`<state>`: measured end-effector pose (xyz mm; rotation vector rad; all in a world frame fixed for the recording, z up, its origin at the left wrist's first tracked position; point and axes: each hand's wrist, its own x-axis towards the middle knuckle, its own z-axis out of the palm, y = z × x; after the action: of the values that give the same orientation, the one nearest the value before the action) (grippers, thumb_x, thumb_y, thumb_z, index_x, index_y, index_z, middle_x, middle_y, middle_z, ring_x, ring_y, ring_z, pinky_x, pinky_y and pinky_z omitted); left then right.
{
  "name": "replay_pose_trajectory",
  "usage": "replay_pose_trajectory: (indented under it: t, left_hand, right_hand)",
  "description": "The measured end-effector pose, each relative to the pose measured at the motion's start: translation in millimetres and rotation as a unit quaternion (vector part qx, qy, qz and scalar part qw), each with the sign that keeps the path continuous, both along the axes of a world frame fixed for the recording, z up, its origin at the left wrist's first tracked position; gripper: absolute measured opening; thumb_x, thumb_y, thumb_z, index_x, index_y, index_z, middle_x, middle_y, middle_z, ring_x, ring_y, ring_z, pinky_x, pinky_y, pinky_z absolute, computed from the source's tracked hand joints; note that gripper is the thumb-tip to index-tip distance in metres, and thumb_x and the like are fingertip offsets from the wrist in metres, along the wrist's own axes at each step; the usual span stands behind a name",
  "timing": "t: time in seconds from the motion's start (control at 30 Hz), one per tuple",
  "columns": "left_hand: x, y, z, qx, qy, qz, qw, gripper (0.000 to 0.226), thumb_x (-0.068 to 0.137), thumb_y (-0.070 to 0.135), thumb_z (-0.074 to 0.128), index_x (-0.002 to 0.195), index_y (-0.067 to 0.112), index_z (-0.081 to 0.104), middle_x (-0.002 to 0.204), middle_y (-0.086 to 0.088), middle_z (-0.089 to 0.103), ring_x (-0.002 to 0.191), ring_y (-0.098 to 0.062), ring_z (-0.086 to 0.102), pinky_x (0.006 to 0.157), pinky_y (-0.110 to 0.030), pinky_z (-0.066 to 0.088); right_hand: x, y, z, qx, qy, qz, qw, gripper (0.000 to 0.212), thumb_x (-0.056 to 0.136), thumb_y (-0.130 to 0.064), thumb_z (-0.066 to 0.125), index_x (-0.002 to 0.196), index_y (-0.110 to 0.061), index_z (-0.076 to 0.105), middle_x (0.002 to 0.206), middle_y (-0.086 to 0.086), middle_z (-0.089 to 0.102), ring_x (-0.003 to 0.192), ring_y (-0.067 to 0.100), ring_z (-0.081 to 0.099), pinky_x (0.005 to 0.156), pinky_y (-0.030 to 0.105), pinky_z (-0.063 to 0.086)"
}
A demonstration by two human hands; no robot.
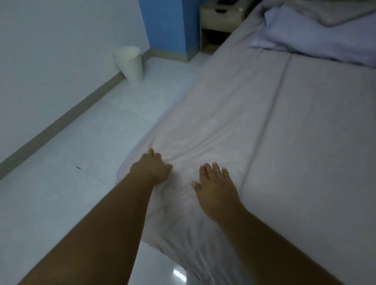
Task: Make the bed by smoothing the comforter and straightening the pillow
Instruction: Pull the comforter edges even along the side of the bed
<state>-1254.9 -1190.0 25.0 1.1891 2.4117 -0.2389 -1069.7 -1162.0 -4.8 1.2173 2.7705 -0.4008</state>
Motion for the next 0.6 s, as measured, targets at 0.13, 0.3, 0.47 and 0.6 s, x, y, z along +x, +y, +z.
replay_pose_trajectory:
  t: [0.13,0.3,0.47,0.6]
  left_hand:
    - [0.0,-18.4,122.0,0.004,0.117,-0.121,0.986,0.060,0.097,0.049,0.035,0.149,0.020,0.028,0.157,-0.003,0.028,0.146,-0.026,0.022,0.116,-0.043,0.025]
    - [-16.5,-23.4,255.8,0.067,0.116,-0.127,0.983,0.052,0.098,0.047,0.034,0.147,0.029,0.033,0.149,-0.001,0.042,0.135,-0.024,0.042,0.106,-0.039,0.037]
    - [-66.2,-7.1,332.5,0.096,0.096,-0.165,0.977,0.046,0.100,0.045,0.031,0.141,0.030,0.043,0.144,-0.002,0.047,0.131,-0.022,0.045,0.105,-0.038,0.040]
    - [-112.7,7.0,353.3,0.094,0.052,-0.191,0.976,0.048,0.100,0.047,0.031,0.143,0.028,0.041,0.146,-0.004,0.046,0.131,-0.024,0.045,0.106,-0.039,0.039]
  right_hand:
    - [-1.8,11.1,123.4,0.027,-0.017,0.033,0.999,0.055,0.103,-0.039,0.016,0.148,-0.011,0.028,0.155,0.007,0.030,0.145,0.023,0.021,0.120,0.041,0.005]
    - [-25.4,20.0,260.0,0.113,-0.006,0.018,0.993,0.045,0.103,-0.034,0.024,0.120,-0.011,0.058,0.123,0.009,0.061,0.115,0.027,0.053,0.111,0.038,0.027]
    - [-77.3,17.9,346.0,0.151,-0.036,-0.001,0.988,0.034,0.103,-0.022,0.032,0.124,-0.013,0.057,0.123,0.009,0.060,0.113,0.029,0.054,0.102,0.038,0.036]
    - [-138.9,11.9,374.8,0.118,-0.094,-0.058,0.987,0.037,0.103,-0.024,0.030,0.136,-0.016,0.047,0.135,0.010,0.052,0.123,0.030,0.047,0.109,0.042,0.031]
